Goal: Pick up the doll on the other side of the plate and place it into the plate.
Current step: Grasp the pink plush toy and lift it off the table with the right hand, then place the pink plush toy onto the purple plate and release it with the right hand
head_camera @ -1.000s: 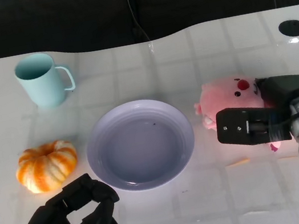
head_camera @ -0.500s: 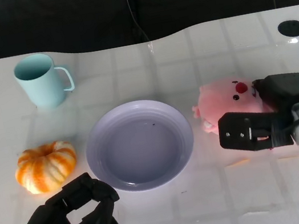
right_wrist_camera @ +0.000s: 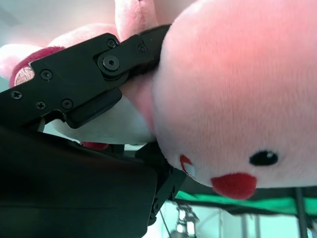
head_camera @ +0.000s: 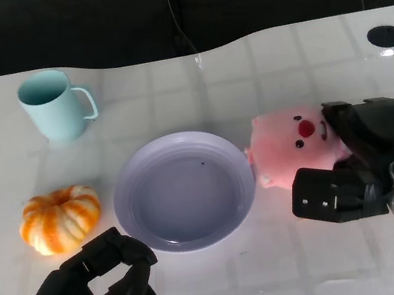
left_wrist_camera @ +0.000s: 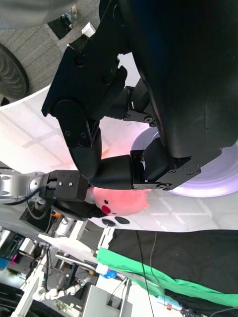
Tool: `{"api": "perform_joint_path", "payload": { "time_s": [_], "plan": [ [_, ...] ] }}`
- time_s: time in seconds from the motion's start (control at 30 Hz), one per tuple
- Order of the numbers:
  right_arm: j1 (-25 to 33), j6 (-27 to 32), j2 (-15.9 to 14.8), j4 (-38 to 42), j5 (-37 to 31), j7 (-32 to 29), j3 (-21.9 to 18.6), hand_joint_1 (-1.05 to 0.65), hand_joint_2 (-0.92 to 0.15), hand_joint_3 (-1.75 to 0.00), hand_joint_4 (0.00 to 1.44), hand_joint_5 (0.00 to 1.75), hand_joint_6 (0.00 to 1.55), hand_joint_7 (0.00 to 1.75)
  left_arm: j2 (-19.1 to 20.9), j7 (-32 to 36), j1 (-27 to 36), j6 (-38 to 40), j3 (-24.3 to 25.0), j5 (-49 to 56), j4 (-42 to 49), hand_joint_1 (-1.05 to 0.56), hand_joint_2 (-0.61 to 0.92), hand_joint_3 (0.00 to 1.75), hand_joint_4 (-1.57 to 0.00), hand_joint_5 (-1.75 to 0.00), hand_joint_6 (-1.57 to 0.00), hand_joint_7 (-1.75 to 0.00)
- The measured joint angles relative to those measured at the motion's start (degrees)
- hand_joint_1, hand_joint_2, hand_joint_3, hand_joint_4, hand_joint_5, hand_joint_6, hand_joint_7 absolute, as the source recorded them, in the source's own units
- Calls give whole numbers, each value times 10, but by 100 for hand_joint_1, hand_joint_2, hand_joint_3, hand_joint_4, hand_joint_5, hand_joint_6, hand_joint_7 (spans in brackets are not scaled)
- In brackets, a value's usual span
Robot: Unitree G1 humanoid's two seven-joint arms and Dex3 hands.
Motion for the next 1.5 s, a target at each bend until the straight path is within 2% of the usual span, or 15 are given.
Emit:
{"api": "perform_joint_path", "payload": {
  "time_s": [0.07, 0.13, 0.2, 0.27, 0.37, 0.6, 0.7, 0.87, 1.17, 1.37, 1.43, 1.5],
  "plan": [
    [8, -12, 0, -10, 0, -22, -2, -21, -87, -15, 89, 175, 69, 171, 0, 1, 0, 0, 0, 1, 0, -39, 74, 81, -65, -175, -65, -138],
    [12, -25, -1, -18, 2, -36, -5, -21, -86, -17, 91, 175, 70, 170, 0, 1, 0, 0, 0, 1, 0, -39, 73, 81, -65, -175, -64, -139],
    [18, -34, -2, -33, 7, -49, -14, -22, -65, -62, 93, 175, 71, 174, 1, 1, 0, 1, 0, 1, 0, -39, 73, 82, -65, -175, -63, -139],
    [22, -38, -4, -46, 17, -57, -29, -20, -51, -91, 95, 175, 73, 174, 1, 1, 0, 1, 0, 1, 0, -40, 72, 81, -66, -175, -64, -139],
    [34, -43, -10, -79, 26, -69, -46, -17, -44, -108, 96, 175, 73, 175, 1, 1, 0, 1, 0, 1, 0, -41, 71, 80, -66, -175, -65, -138],
    [62, -45, -23, -168, 42, -71, -79, -16, -29, -129, 99, 175, 77, 175, 2, 0, 0, 0, 2, -1, 1, -41, 72, 78, -66, -175, -65, -136],
    [70, -45, -28, -190, 46, -70, -93, -13, -25, -134, 99, 175, 79, 175, 2, -2, 2, -2, 2, -2, 1, -41, 73, 78, -66, -175, -65, -136],
    [85, -44, -40, -236, 46, -64, -102, -13, -24, -137, 100, 175, 81, 175, 3, -7, 8, -7, 1, -1, 1, -41, 74, 78, -67, -175, -65, -137],
    [93, -29, -38, -353, 43, 13, -108, -13, -25, -133, 100, 175, 81, 175, 3, -7, 10, -7, 2, -3, 1, -39, 71, 80, -66, -175, -64, -138],
    [80, -21, -15, -365, 29, 54, -93, -17, -29, -131, 98, 175, 81, 175, 3, -7, 9, -7, 1, -3, 2, -40, 71, 81, -68, -175, -65, -137],
    [68, -21, -6, -356, 26, 65, -89, -18, -29, -125, 98, 175, 80, 175, 3, -7, 7, -7, 1, -3, 3, -40, 71, 81, -68, -175, -65, -137],
    [56, -19, 5, -345, 24, 79, -83, -17, -34, -118, 99, 175, 79, 175, 3, -7, 6, -7, 1, -3, 5, -40, 71, 82, -68, -175, -65, -136]
  ]
}}
